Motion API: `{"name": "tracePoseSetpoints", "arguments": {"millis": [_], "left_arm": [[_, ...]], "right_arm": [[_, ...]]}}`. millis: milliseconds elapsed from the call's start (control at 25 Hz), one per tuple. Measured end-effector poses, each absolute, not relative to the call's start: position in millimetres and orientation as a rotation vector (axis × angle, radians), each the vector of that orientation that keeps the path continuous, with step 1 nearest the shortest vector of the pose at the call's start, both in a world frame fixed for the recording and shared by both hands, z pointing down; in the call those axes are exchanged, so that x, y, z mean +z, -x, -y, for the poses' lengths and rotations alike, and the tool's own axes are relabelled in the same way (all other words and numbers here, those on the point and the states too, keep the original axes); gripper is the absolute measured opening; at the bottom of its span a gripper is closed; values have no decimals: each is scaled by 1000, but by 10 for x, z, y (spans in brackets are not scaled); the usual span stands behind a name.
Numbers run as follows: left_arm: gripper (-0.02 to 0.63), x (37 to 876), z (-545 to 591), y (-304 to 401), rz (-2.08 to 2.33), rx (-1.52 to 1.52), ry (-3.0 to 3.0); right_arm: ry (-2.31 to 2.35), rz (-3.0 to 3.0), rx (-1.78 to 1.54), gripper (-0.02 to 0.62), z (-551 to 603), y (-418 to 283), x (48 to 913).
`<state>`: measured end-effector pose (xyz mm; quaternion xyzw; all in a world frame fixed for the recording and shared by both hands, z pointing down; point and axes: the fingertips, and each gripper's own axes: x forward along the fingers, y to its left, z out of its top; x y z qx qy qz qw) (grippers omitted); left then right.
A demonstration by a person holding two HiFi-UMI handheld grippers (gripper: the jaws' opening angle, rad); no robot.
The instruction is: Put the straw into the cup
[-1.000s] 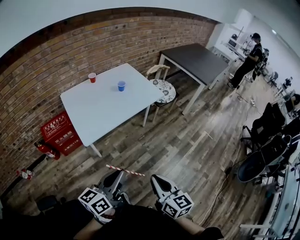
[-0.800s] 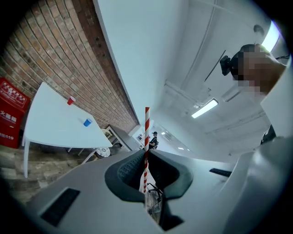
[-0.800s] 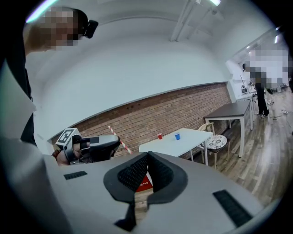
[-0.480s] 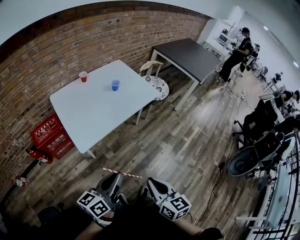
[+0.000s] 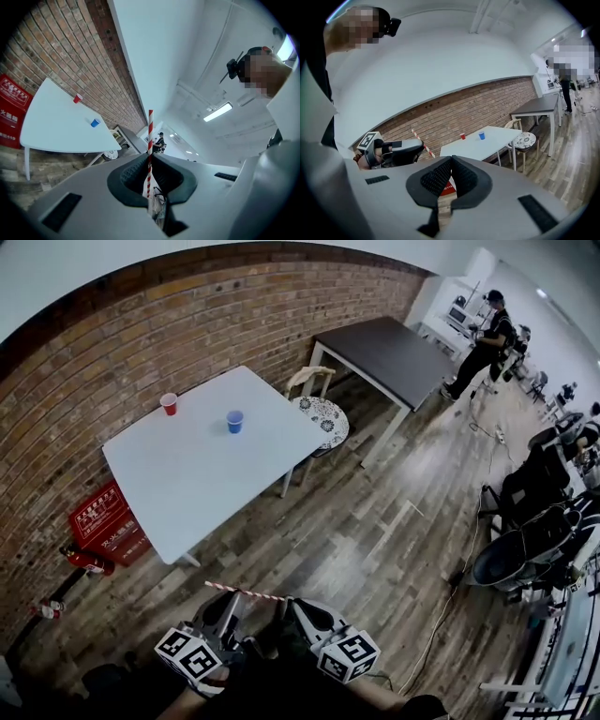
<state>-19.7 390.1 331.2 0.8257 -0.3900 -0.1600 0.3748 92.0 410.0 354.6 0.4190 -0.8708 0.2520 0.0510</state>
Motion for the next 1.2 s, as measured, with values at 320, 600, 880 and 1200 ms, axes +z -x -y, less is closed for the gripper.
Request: {"name": "tracePoseSetpoints", "arguments": {"millis": [320,600,880,1200], "left_arm": [[37,3277,-3214,-89,1052,-390,-2112],[37,3217,-2710,-382,1074,-373,-2122],[37,3124,-2325,-534,1118,-367,-2121],[37,3029,-2046,-797,1143,-369,-2142]], "right_arm": [[-1217,2707,795,23,-3315,-1167,3514],[-1208,2734,814,23,-2778,-1463,3475],[-1190,2769,821,23,-2329,-1666,3378],[-1186,2804,814,23,-2003,-1953,3305]]}}
